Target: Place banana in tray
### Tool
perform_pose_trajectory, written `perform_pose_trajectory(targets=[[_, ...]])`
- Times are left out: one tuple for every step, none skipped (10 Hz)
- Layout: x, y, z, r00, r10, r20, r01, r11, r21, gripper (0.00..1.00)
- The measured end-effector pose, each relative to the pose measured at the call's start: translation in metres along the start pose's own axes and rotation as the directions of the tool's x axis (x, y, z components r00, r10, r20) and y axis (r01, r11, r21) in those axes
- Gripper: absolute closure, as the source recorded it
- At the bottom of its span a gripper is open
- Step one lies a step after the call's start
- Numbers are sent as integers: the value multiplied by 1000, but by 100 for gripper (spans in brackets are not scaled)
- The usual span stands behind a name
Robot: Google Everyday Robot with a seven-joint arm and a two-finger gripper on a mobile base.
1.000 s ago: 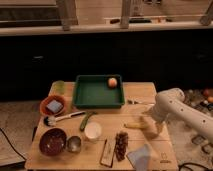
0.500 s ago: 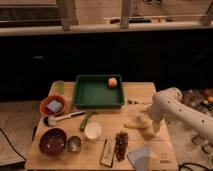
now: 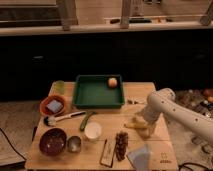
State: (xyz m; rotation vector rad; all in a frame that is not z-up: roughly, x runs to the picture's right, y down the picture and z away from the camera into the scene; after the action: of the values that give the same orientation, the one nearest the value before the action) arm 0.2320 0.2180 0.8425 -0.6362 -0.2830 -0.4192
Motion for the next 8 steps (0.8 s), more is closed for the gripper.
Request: perform_pose_trajectory(targets=[[-3,-2,2,1000,-3,3,3,1000,4,28],[-5,-1,4,1000,-2,5,2,1000,7,38],[-6,0,5,1000,1,5,-1,1000,11,51],[-7,0,6,1000,3,6,-3,1000,13,59],[-7,-1,6,1000,7,5,-7,1000,17,68],[-3,-2,3,1000,13,-1,-13,1000,24,80],[0,-2,-1,1000,21,-4,-21,999,30,89],[5,-1,-5,999,32,-8,-32,999,36,97]])
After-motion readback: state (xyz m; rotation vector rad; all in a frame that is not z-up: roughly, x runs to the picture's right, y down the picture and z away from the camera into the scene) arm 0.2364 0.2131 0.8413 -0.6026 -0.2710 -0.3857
